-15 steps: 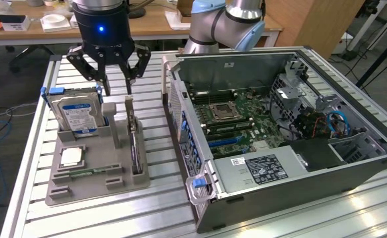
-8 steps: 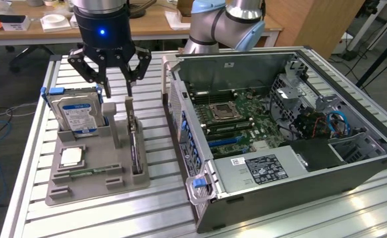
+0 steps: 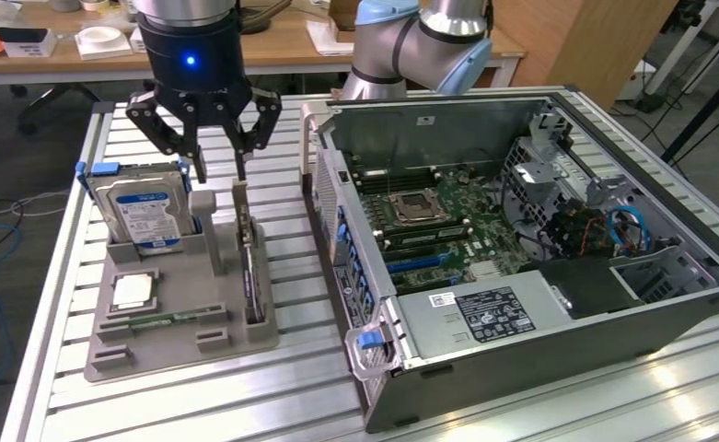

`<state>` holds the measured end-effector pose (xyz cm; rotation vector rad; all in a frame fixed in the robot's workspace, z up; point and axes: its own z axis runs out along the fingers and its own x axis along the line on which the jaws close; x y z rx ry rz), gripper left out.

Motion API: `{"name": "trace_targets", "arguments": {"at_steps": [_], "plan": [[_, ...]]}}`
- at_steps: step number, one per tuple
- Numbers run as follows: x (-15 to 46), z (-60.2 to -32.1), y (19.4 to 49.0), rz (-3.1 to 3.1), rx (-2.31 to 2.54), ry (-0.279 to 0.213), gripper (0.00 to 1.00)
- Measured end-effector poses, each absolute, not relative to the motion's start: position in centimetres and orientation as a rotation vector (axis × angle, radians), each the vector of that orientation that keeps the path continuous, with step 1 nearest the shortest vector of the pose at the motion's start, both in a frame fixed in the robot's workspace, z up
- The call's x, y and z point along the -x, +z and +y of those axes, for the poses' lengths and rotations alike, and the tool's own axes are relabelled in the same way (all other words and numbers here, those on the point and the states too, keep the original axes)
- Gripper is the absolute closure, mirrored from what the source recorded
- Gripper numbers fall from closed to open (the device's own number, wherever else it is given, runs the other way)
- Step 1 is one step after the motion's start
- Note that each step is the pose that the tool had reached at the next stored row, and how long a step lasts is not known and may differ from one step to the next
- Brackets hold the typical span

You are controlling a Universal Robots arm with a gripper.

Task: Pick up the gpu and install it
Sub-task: 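Pick up the gpu and move the gpu toward the slot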

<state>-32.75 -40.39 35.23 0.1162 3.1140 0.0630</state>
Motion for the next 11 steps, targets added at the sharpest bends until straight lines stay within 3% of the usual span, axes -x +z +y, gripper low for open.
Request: {"name": "trace_targets", "arguments": {"at_steps": [11], "plan": [[32.65, -40.43, 35.05, 3.114, -0.116, 0.063, 0.53]]}}
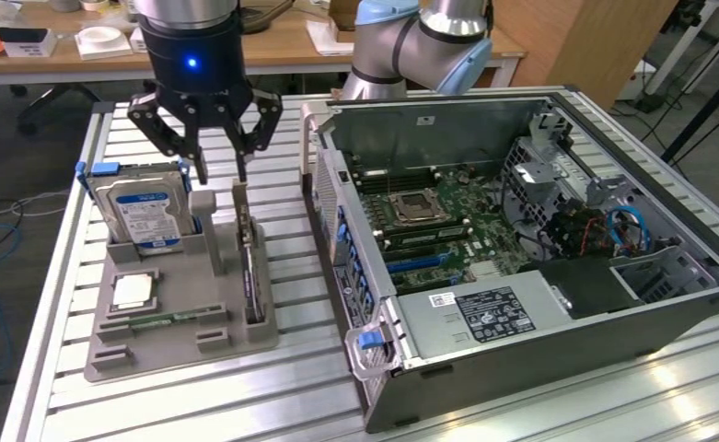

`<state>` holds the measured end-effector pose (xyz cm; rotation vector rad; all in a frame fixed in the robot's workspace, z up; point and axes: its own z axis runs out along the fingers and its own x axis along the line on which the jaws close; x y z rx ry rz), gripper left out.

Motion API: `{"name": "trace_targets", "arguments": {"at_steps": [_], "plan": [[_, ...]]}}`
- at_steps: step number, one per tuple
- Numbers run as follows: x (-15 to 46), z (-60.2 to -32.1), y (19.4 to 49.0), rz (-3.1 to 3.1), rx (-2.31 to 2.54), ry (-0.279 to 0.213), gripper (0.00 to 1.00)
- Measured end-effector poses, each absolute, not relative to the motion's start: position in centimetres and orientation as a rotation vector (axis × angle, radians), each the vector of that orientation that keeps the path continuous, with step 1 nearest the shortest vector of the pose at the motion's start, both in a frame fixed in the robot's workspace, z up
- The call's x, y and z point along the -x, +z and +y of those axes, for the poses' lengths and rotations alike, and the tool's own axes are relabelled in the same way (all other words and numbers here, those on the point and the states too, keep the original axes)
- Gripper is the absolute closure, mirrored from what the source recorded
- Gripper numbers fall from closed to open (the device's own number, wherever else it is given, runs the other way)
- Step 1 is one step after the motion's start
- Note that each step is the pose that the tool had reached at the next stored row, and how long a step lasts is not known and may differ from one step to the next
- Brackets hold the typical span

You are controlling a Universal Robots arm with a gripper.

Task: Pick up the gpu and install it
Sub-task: 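Pick up the gpu and move the gpu toward the slot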

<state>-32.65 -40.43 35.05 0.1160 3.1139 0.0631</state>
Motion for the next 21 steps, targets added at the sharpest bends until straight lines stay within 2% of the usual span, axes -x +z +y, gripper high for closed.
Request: {"name": "trace_targets", "arguments": {"at_steps": [21], "plan": [[32.43, -41.10, 34.33, 3.114, -0.116, 0.063, 0.53]]}}
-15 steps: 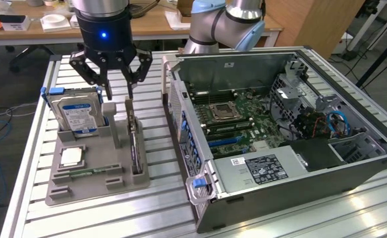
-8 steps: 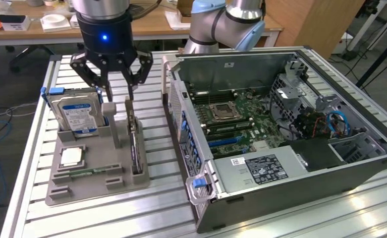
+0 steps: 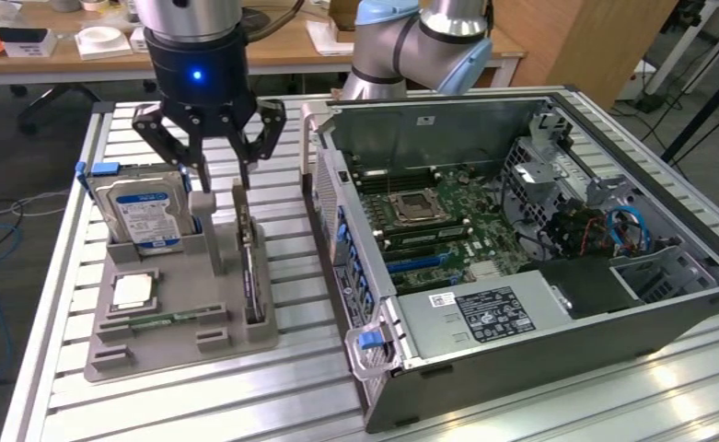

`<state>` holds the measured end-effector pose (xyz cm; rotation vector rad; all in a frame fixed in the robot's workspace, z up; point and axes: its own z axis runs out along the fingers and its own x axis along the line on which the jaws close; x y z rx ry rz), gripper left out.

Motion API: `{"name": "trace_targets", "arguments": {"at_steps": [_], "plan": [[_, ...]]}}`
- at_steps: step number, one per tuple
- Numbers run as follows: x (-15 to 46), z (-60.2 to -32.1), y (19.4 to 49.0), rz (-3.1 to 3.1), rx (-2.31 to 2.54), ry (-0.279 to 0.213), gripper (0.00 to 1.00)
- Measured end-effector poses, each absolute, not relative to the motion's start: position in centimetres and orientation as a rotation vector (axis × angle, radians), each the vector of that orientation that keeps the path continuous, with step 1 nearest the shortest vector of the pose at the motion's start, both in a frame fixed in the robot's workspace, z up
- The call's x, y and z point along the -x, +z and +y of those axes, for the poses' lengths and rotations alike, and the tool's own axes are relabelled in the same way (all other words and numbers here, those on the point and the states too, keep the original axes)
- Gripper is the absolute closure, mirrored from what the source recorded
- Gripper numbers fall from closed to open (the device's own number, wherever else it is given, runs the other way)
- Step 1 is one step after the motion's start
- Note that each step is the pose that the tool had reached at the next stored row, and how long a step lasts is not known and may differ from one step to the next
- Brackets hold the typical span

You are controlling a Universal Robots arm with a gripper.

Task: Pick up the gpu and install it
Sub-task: 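Pick up the gpu and move the gpu toward the slot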

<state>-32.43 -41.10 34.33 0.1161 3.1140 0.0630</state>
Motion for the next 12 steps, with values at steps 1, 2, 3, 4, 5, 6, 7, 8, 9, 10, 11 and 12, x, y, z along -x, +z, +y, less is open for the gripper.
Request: {"name": "trace_targets", "arguments": {"at_steps": [1, 2, 3, 4, 5, 6, 7, 8, 9, 10, 11, 12], "plan": [[32.42, -41.13, 34.28, 3.114, -0.116, 0.063, 0.53], [32.41, -41.17, 34.24, 3.114, -0.116, 0.063, 0.53], [32.40, -41.20, 34.19, 3.114, -0.116, 0.063, 0.53], [32.40, -41.24, 34.15, 3.114, -0.116, 0.063, 0.53], [32.38, -41.28, 34.11, 3.114, -0.116, 0.063, 0.53], [32.38, -41.31, 34.06, 3.114, -0.116, 0.063, 0.53], [32.37, -41.35, 34.01, 3.114, -0.116, 0.063, 0.53], [32.36, -41.38, 33.97, 3.114, -0.116, 0.063, 0.53], [32.35, -41.42, 33.91, 3.114, -0.116, 0.063, 0.53], [32.34, -41.45, 33.86, 3.114, -0.116, 0.063, 0.53], [32.33, -41.48, 33.81, 3.114, -0.116, 0.063, 0.53], [32.33, -41.51, 33.75, 3.114, -0.116, 0.063, 0.53]]}}
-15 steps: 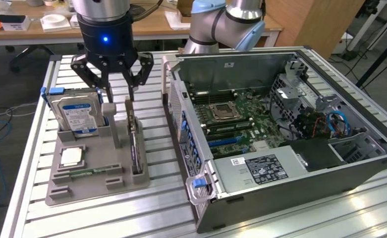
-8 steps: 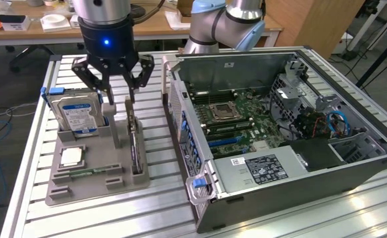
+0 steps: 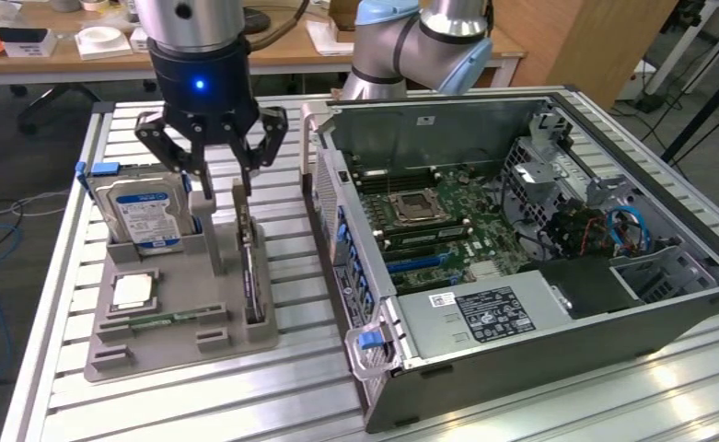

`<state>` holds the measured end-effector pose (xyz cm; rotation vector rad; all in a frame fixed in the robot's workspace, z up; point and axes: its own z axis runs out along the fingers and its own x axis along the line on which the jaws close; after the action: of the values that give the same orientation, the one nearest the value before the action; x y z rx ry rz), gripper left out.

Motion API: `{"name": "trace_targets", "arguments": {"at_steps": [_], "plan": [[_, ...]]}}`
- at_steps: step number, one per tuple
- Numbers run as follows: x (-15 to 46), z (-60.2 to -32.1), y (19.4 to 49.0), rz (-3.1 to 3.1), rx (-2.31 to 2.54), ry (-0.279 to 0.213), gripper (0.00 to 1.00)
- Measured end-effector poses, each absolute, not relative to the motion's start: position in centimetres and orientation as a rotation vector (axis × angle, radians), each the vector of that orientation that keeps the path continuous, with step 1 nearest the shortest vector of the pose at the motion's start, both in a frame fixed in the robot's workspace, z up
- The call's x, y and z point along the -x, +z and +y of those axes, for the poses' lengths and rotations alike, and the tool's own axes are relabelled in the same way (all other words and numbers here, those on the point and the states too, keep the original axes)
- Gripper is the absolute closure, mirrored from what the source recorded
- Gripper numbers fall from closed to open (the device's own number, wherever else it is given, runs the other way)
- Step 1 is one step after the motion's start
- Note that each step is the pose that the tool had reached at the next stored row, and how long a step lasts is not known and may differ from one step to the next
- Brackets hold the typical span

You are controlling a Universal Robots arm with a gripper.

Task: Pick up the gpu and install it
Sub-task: 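Pick up the gpu and move the gpu toward the slot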

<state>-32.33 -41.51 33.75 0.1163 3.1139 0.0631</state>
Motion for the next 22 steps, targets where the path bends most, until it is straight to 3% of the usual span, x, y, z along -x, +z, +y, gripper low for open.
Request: {"name": "trace_targets", "arguments": {"at_steps": [22], "plan": [[32.2, -42.3, 32.4, 3.114, -0.116, 0.063, 0.53]]}}
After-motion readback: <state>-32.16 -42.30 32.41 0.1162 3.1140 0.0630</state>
